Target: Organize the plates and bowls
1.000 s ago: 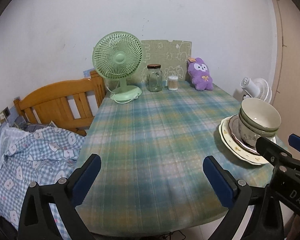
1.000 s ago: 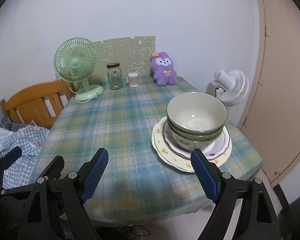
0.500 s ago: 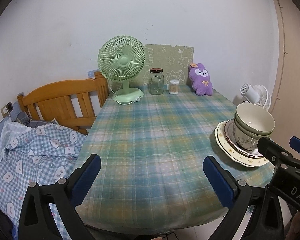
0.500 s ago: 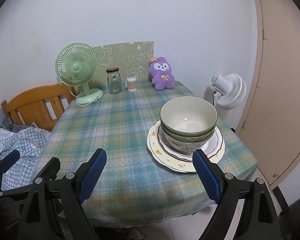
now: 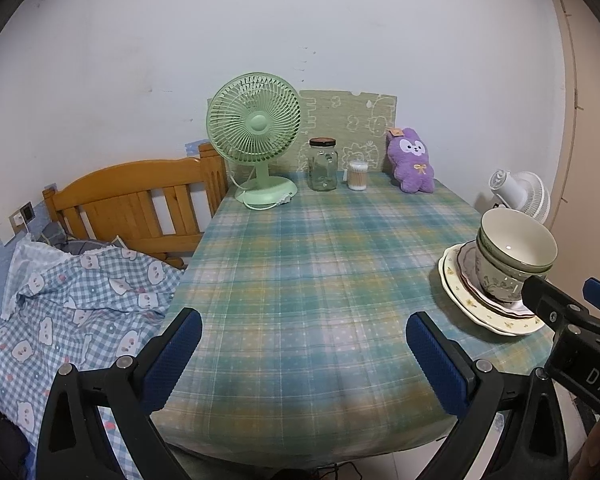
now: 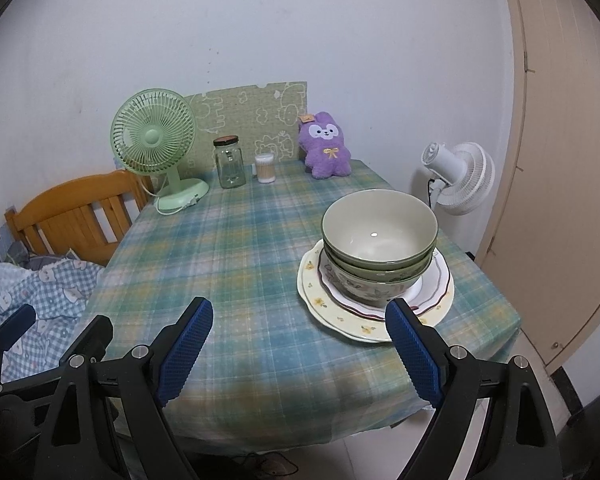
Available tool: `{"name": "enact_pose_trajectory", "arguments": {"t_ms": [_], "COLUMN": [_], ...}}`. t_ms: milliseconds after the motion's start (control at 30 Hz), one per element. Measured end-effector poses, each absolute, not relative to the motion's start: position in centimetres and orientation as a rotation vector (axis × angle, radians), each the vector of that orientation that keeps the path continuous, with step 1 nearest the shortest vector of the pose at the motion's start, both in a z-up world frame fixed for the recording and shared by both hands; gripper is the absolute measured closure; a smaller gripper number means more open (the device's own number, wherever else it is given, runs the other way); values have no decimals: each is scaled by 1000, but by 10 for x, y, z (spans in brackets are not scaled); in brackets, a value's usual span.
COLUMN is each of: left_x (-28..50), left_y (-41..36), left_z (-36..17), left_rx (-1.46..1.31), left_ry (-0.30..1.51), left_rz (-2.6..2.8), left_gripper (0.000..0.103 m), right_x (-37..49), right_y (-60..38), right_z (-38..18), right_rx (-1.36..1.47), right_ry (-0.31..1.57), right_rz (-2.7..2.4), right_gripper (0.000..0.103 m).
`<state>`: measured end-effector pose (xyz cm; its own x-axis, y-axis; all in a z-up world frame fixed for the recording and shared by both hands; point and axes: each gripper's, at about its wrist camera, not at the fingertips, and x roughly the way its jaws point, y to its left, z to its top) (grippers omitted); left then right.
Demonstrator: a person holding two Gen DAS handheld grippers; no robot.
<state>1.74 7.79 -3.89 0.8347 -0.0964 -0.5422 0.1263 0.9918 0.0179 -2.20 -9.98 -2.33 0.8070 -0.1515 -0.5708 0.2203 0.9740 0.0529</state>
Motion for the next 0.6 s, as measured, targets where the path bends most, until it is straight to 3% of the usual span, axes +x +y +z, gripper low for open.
{"name": "enact_pose_trajectory", "arguments": {"t_ms": [600], "left_x": [21], "left_y": [81], "left_z": [-39], "left_rx": [46], "left_ry": [576], "left_rz": [-113], "left_gripper": [0], "right_x": [-20], "right_y": [-98], "right_z": [-23], "right_rx": [116], "right_ry": [601], "right_rz": [-200], "right_gripper": [13]}}
